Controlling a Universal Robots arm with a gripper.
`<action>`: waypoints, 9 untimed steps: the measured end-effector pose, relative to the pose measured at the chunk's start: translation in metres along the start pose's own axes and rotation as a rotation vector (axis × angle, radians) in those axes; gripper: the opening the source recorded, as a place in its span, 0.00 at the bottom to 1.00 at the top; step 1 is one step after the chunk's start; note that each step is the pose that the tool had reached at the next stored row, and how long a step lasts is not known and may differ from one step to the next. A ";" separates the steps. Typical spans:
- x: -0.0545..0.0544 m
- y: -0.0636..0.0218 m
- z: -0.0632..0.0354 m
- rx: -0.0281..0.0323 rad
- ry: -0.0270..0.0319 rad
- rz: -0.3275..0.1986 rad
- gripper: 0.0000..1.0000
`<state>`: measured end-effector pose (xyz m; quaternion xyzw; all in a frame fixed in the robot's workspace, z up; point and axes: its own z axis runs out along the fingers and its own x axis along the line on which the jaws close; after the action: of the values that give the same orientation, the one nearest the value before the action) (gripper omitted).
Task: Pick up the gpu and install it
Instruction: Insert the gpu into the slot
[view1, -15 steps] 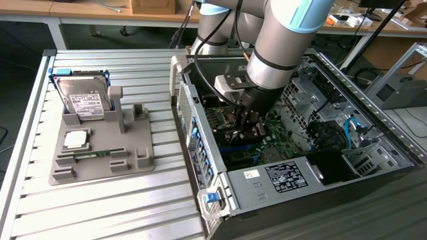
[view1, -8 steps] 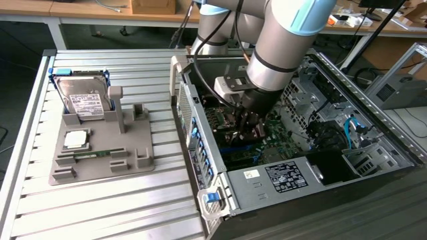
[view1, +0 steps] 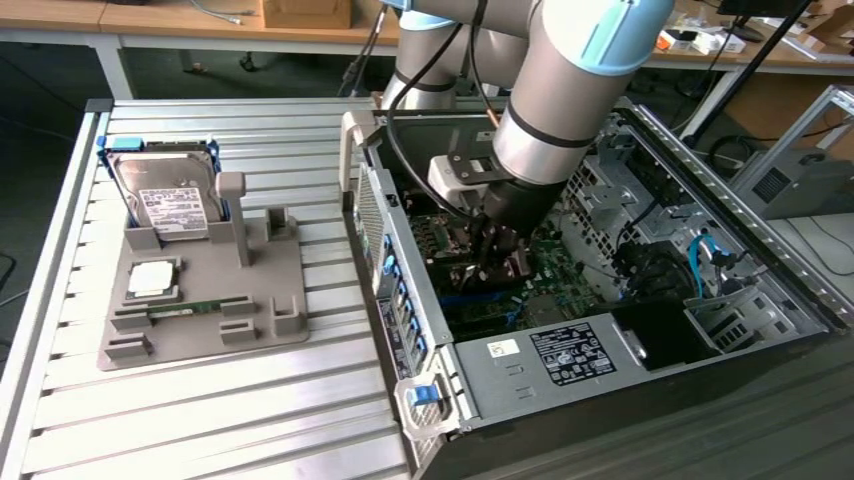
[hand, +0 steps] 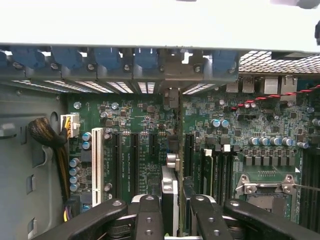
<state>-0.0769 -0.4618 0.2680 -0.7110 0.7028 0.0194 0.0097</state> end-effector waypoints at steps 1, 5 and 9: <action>0.000 0.0000 0.0000 0.0001 -0.0042 0.001 0.27; 0.000 0.0001 -0.0006 0.0003 -0.0086 0.001 0.27; 0.000 -0.0001 -0.0008 0.0001 -0.0083 0.001 0.27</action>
<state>-0.0768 -0.4617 0.2688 -0.7107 0.7031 0.0223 0.0127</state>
